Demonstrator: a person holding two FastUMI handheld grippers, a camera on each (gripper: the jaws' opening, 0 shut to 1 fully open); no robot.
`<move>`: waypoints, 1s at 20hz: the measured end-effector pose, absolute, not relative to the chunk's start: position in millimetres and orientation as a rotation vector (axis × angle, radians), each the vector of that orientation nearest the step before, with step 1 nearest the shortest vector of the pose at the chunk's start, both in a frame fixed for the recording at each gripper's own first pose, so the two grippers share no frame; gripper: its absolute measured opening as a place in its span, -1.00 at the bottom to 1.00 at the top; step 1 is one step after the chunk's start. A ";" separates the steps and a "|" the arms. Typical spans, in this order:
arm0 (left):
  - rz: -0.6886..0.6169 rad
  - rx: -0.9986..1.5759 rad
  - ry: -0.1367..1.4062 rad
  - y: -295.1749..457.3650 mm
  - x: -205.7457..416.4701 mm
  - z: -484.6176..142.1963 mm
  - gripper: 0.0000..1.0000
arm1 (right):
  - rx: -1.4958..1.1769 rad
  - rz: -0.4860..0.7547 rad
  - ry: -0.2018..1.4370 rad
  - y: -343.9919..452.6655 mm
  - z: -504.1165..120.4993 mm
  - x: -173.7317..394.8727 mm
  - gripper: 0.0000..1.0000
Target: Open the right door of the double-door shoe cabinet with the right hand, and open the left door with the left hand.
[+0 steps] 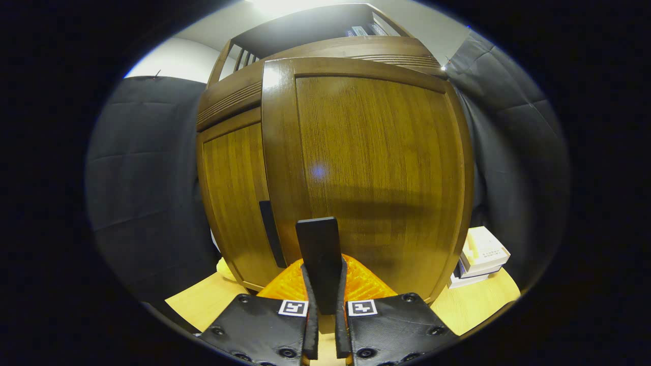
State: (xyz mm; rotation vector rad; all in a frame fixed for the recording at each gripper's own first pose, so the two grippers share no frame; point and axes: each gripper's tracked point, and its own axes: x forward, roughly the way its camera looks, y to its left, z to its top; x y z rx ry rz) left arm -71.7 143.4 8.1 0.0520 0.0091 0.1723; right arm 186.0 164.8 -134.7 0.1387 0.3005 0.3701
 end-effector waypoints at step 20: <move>-0.054 0.020 -0.013 46.5 3.0 20.9 0.83 | 0.118 0.383 0.323 75.2 -127.8 119.2 -0.78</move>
